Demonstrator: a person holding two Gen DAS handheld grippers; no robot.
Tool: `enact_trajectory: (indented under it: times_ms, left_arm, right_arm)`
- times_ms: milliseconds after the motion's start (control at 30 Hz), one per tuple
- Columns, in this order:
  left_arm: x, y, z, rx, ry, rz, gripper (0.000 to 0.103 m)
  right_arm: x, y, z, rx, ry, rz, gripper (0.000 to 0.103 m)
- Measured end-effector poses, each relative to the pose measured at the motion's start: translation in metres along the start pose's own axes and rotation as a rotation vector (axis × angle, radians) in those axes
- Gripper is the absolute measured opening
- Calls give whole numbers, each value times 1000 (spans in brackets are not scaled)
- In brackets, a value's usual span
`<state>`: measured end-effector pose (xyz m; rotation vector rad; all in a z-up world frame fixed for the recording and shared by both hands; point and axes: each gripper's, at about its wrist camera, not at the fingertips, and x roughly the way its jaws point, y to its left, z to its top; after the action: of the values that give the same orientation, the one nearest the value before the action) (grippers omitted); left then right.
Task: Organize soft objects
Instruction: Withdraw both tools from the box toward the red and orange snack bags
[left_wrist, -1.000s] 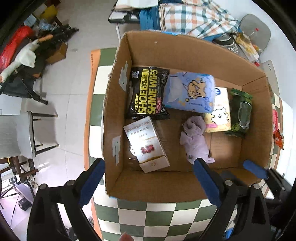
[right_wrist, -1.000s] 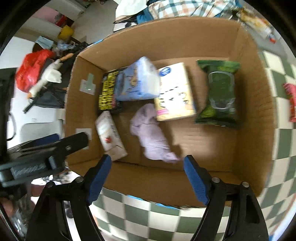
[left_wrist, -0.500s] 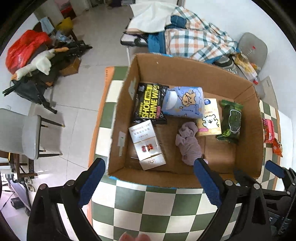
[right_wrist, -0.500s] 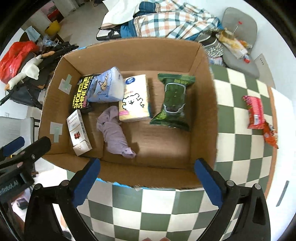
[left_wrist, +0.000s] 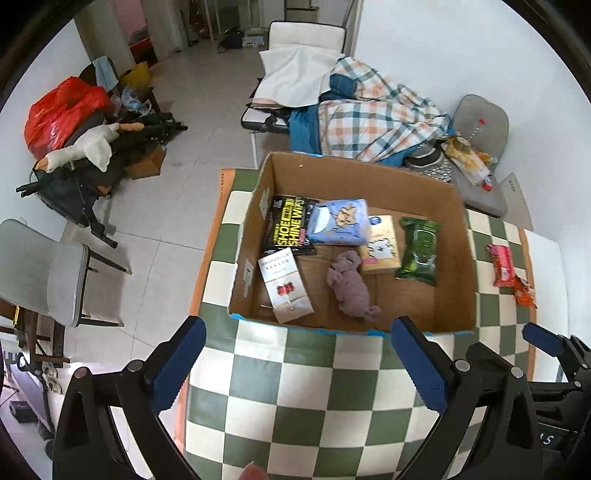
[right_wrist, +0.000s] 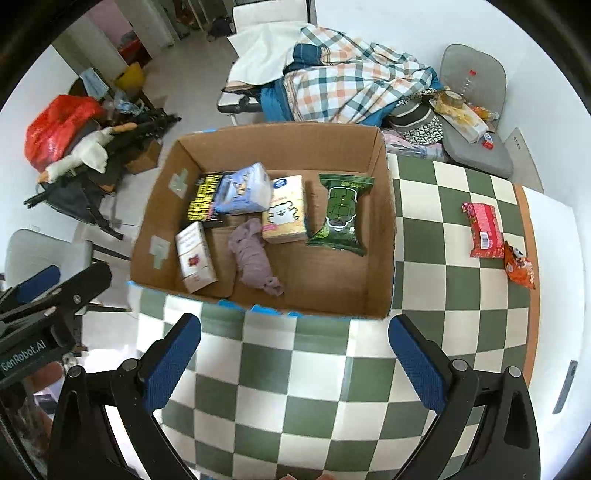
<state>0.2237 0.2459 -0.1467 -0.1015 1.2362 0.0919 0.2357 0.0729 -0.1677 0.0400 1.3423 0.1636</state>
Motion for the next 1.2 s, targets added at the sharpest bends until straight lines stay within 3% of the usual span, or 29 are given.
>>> enact_trajectory:
  times_ms: [300, 467, 600, 733, 867, 1067, 1200]
  left_arm:
    - [-30, -40, -1, 63, -37, -13, 103]
    - [-33, -101, 8, 153, -48, -37, 102]
    - [-18, -160, 22, 201, -5, -110, 103]
    - [14, -227, 41, 244, 70, -149, 102]
    - [65, -298, 61, 299, 178, -180, 102]
    - [148, -372, 79, 308, 337, -195, 102]
    - [199, -403, 87, 299, 428, -182, 102]
  right_arm:
    - [-26, -21, -18, 17, -20, 52, 103]
    - [-37, -72, -18, 77, -17, 72, 103]
    - [-49, -137, -14, 157, -22, 38, 103]
    - [-54, -212, -7, 250, -31, -33, 103]
    - [-34, -293, 1, 356, 6, -84, 103]
    - [38, -404, 17, 528, 112, -49, 103]
    - [94, -448, 20, 617, 179, -9, 98]
